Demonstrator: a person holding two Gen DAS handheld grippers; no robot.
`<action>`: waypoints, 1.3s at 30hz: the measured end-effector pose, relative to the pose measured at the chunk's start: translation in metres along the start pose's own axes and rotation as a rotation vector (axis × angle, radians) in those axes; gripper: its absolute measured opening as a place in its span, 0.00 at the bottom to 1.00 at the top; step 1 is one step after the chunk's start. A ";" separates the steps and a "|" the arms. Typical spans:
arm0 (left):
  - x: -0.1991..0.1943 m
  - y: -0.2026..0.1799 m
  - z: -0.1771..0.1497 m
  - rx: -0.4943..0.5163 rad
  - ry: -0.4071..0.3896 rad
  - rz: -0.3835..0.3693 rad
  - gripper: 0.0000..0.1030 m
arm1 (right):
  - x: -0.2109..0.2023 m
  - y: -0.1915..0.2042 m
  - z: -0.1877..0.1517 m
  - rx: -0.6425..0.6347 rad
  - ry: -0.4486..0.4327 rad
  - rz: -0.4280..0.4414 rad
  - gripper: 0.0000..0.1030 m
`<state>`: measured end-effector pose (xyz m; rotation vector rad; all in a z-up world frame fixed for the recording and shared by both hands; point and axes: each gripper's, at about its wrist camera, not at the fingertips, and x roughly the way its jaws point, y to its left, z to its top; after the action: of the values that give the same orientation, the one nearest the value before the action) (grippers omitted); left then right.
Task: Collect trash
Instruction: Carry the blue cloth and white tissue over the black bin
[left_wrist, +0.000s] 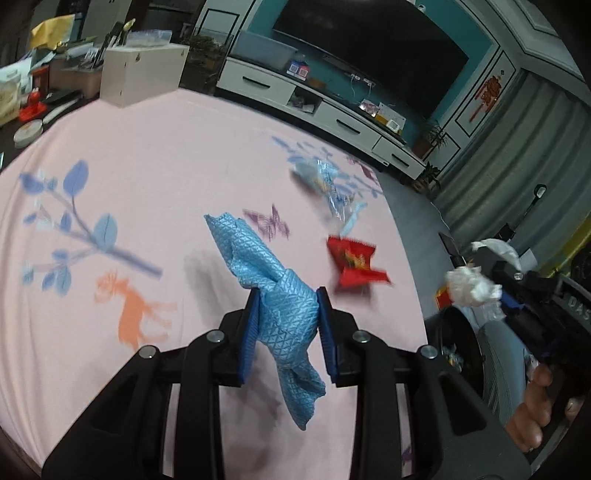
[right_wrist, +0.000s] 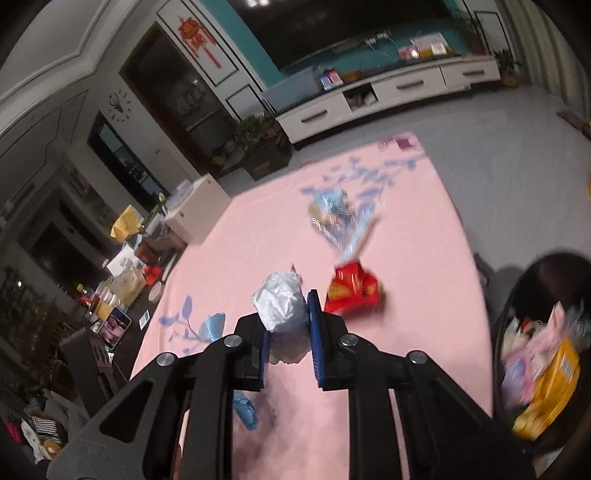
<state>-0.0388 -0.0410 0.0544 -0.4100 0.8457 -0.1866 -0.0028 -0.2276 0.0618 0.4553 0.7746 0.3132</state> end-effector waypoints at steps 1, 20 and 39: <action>-0.002 0.000 -0.005 0.004 0.012 -0.002 0.30 | 0.001 -0.001 -0.007 0.011 0.011 0.009 0.19; -0.073 -0.044 -0.035 0.131 -0.071 -0.064 0.30 | -0.067 0.012 -0.032 -0.043 -0.139 -0.057 0.19; -0.092 -0.121 -0.060 0.319 -0.094 -0.238 0.30 | -0.149 -0.004 -0.035 -0.045 -0.383 -0.164 0.19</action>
<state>-0.1446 -0.1381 0.1336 -0.2170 0.6588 -0.5118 -0.1288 -0.2858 0.1264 0.3915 0.4262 0.0847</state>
